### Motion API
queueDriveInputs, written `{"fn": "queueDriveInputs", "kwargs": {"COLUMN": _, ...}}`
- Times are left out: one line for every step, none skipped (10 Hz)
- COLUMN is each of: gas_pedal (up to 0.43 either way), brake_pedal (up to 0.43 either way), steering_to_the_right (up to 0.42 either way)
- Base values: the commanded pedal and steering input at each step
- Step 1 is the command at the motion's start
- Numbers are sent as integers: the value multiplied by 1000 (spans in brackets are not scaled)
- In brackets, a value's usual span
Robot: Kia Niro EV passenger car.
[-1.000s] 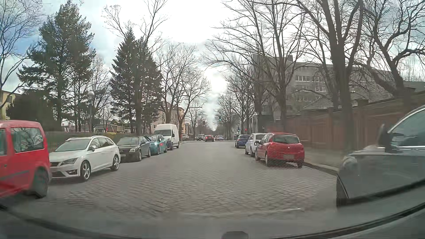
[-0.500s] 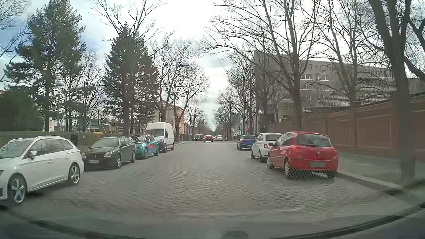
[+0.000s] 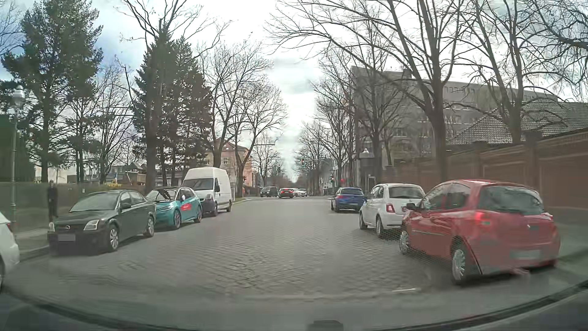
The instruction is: Follow the waypoints while adhering to traffic rules and regulations
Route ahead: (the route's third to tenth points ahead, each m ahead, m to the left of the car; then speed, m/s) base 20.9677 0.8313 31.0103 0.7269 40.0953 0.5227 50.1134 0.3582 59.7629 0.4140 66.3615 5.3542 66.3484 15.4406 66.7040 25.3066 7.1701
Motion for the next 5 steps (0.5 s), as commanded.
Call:
{"fn": "queueDriveInputs", "kwargs": {"gas_pedal": 28, "brake_pedal": 0, "steering_to_the_right": 6}}
{"fn": "queueDriveInputs", "kwargs": {"gas_pedal": 28, "brake_pedal": 0, "steering_to_the_right": 5}}
{"fn": "queueDriveInputs", "kwargs": {"gas_pedal": 28, "brake_pedal": 0, "steering_to_the_right": 4}}
{"fn": "queueDriveInputs", "kwargs": {"gas_pedal": 28, "brake_pedal": 0, "steering_to_the_right": 4}}
{"fn": "queueDriveInputs", "kwargs": {"gas_pedal": 28, "brake_pedal": 0, "steering_to_the_right": 3}}
